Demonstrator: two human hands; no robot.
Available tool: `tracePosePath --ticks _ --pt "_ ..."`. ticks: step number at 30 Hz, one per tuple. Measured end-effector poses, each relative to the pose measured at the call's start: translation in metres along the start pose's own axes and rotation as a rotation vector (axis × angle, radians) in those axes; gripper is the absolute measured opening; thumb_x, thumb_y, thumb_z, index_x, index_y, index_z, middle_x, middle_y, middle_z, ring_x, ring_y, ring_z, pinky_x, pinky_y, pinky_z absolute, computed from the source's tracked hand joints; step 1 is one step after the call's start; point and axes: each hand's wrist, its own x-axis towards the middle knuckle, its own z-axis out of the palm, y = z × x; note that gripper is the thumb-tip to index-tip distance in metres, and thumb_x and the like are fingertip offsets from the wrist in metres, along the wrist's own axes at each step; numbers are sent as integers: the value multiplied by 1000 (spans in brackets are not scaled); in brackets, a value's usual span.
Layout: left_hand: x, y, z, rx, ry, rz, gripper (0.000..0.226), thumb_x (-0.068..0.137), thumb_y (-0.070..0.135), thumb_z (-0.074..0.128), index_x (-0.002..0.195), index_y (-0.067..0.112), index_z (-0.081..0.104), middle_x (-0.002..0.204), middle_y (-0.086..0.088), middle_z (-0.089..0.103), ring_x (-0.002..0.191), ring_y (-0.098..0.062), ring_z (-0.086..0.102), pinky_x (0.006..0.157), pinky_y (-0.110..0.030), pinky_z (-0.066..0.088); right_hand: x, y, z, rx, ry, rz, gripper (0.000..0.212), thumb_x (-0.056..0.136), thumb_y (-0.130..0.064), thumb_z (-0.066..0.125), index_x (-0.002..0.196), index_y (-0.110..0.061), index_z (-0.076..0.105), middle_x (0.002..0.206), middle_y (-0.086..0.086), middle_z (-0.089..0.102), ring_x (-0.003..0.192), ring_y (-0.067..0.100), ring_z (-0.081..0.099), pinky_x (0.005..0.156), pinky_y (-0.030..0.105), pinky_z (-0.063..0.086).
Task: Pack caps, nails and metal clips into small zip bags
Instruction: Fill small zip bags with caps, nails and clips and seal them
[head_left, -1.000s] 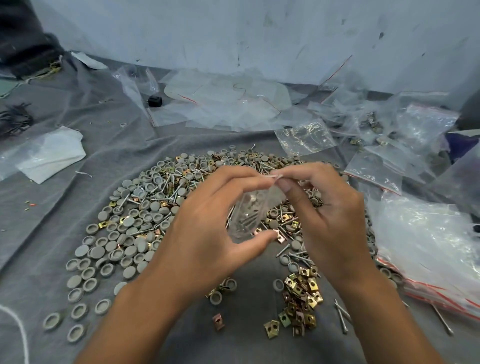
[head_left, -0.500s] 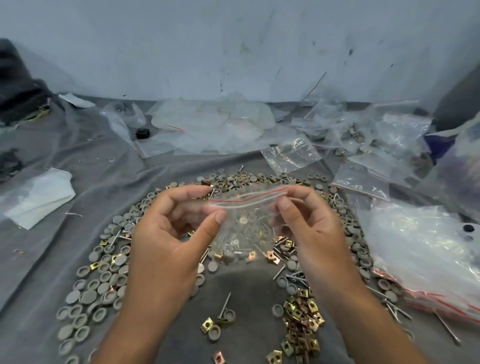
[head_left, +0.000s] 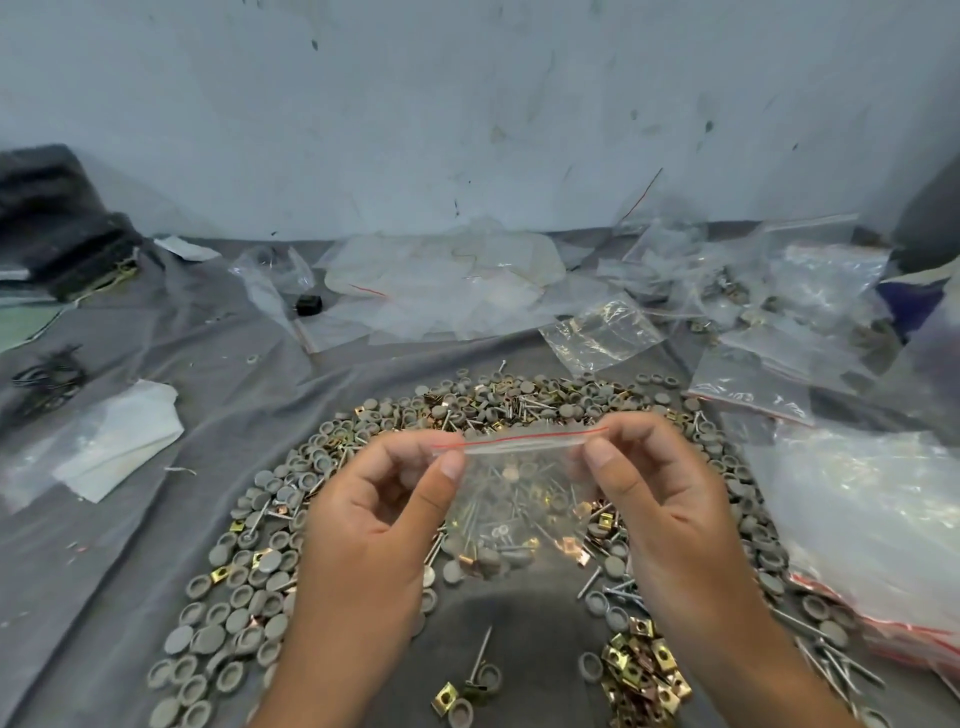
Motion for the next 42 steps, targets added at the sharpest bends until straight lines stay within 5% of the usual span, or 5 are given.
tracePosePath --ticks 17,20,24,35,42 --pt "3 -2 3 -10 -53 -31 15 76 37 67 87 33 75 80 7 74 68 3 62 64 -8 47 1 9 6 -9 -74 26 20 89 -53 63 98 -36 69 83 -3 65 75 16 59 68 20 51" --pt "1 -4 6 -47 -122 -10 20 77 44 84 90 33 73 94 -1 77 85 -11 70 71 -15 52 1 9 7 40 -62 34 21 88 -53 64 97 -35 70 84 1 66 78 19 61 69 24 53" --pt "-2 -10 7 -50 -78 8 29 63 47 81 85 31 71 91 -7 74 83 -31 68 65 -26 57 -1 8 8 67 -77 46 21 86 -53 65 97 -35 69 86 8 64 79 14 61 73 28 55" --pt "-3 -8 11 -156 -94 64 31 66 34 82 94 35 67 91 -8 75 81 -13 72 68 -19 55 -3 9 12 103 -9 -53 22 81 -43 78 98 -40 64 93 0 70 80 16 65 74 23 55" --pt "-4 -5 14 -99 -104 46 42 62 40 85 96 36 62 85 -8 76 74 -16 72 67 -33 50 -8 9 15 63 -61 -30 20 84 -35 72 101 -39 62 94 0 69 82 18 66 73 27 56"
